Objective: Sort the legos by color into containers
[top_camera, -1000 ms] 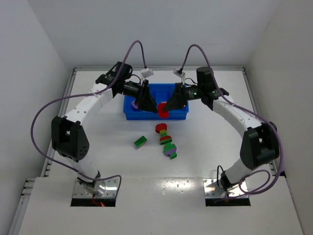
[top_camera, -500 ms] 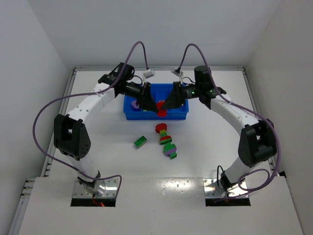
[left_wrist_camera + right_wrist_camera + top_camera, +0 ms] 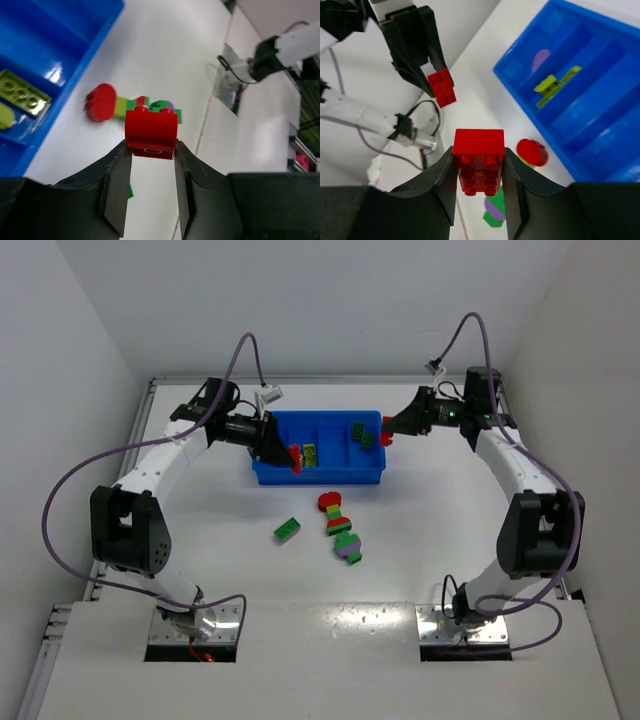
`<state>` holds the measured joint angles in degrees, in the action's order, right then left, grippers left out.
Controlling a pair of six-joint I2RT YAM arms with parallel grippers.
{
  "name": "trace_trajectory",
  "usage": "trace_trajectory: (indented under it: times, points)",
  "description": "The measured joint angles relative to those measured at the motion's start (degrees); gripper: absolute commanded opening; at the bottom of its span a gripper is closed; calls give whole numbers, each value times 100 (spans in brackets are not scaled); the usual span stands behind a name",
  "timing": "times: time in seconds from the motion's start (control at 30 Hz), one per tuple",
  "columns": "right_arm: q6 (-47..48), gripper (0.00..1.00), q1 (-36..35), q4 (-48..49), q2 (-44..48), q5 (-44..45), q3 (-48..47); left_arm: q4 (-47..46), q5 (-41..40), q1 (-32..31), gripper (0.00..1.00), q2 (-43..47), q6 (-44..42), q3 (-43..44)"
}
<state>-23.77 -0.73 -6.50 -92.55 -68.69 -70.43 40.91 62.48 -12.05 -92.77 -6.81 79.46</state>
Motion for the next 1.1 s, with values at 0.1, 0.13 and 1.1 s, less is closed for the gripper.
trace_trajectory:
  times: [0.1, 0.13, 1.1]
  points:
    - [317, 4, -7, -306, 98, 278, -9, -323, -538, 17, 0, -11, 332, -11]
    - [516, 4, -136, -487, 116, 424, -42, -442, -769, -15, 0, -37, 466, 37]
    - [2616, 4, -1547, -1648, -522, 3477, -988, -938, -2990, -935, 63, -3755, 1589, 3456]
